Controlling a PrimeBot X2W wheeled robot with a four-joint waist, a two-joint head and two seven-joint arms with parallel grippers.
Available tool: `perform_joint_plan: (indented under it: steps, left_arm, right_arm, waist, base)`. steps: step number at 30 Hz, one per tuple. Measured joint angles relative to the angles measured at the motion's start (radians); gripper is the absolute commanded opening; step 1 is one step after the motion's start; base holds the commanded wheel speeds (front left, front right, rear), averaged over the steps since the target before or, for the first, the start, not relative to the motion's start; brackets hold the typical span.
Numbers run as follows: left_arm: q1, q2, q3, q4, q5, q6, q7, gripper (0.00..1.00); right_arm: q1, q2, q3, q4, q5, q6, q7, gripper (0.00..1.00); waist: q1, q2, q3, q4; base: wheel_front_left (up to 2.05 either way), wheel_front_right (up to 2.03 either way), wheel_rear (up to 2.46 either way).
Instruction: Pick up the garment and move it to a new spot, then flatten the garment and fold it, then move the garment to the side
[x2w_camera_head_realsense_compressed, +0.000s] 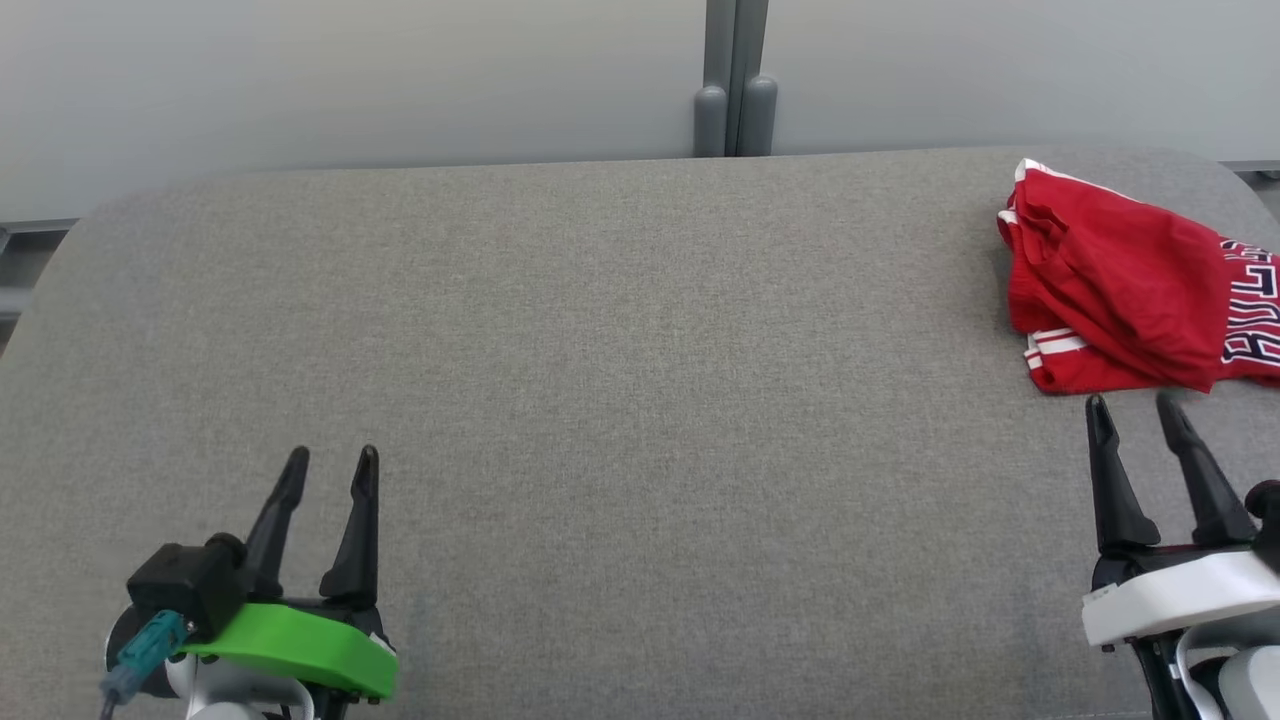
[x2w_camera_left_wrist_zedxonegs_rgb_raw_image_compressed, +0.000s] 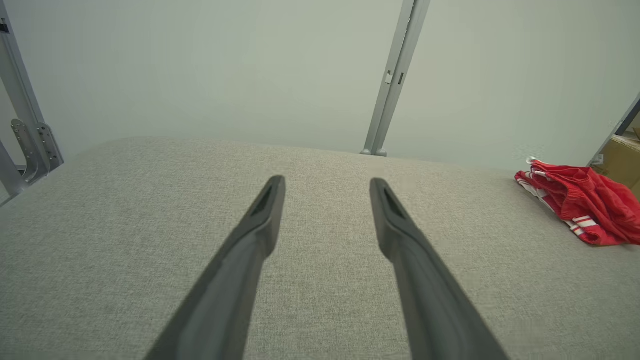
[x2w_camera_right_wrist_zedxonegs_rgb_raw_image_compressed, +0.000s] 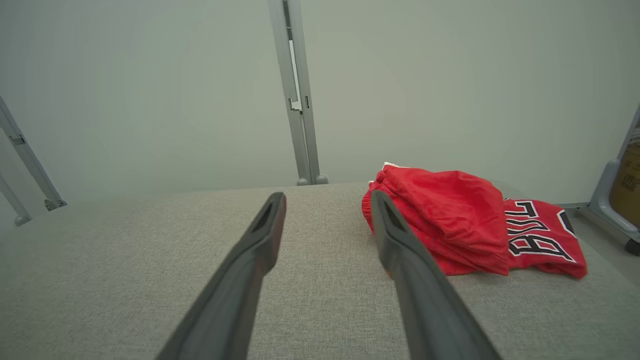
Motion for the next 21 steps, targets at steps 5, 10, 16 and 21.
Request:
perform_joint_plan:
  steps: [5, 10, 16, 21]
  left_arm:
    - [0.011, -0.032, -0.016, 0.044, -0.003, -0.001, 0.002, 0.00]
    - [0.024, -0.044, -0.007, 0.047, -0.038, -0.009, 0.009, 0.00]
    - [0.024, -0.050, 0.007, 0.048, -0.095, -0.015, 0.020, 0.00]
    - [0.024, -0.057, 0.030, 0.050, -0.141, -0.020, 0.034, 0.00]
  right_arm:
    - [0.014, 0.041, 0.020, 0.037, 0.003, 0.001, 0.003, 0.00]
    - [0.019, 0.053, 0.020, 0.038, 0.041, 0.006, 0.003, 0.00]
    - [0.019, 0.061, 0.017, 0.037, 0.099, 0.013, 0.007, 0.00]
    - [0.018, 0.072, -0.002, 0.040, 0.172, 0.024, 0.024, 0.00]
  waist:
    - [0.0000, 0.0000, 0.000, 0.000]
    - [0.0000, 0.0000, -0.001, -0.002]
    - [0.0000, 0.0000, -0.002, -0.004]
    - [0.0000, 0.0000, -0.003, -0.006]
  base:
    - [0.00, 0.00, 0.00]
    - [0.00, 0.00, 0.00]
    - [0.00, 0.00, 0.00]
    - [0.00, 0.00, 0.00]
